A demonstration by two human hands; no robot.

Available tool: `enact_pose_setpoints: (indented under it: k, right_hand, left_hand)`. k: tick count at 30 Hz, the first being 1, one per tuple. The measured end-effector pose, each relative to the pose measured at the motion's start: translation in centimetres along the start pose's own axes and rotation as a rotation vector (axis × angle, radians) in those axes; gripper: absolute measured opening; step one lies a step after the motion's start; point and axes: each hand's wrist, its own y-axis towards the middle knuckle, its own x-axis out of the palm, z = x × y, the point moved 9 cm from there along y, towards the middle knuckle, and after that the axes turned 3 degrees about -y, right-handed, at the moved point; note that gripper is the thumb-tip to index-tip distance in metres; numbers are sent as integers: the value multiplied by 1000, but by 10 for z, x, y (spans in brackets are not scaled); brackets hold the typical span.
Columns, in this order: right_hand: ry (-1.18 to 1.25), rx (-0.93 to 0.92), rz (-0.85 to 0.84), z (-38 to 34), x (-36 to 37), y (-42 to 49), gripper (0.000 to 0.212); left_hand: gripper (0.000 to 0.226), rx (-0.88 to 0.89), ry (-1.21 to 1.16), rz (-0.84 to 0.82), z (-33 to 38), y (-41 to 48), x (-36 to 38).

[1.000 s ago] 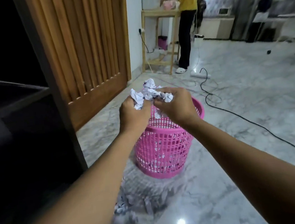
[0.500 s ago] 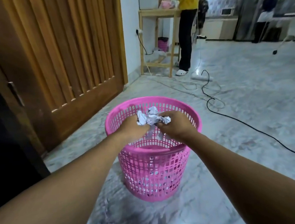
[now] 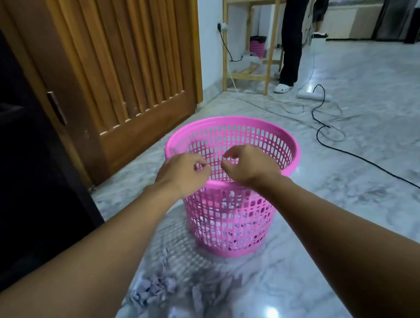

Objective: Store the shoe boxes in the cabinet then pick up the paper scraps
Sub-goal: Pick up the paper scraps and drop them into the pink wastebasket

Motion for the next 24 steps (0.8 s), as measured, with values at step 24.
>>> enact_pose_setpoints:
  k: [24]
  right_hand:
    - [-51,-3,-393,-2,289,-167,59]
  left_hand:
    - [51,-602,16,296,-207,-323,59]
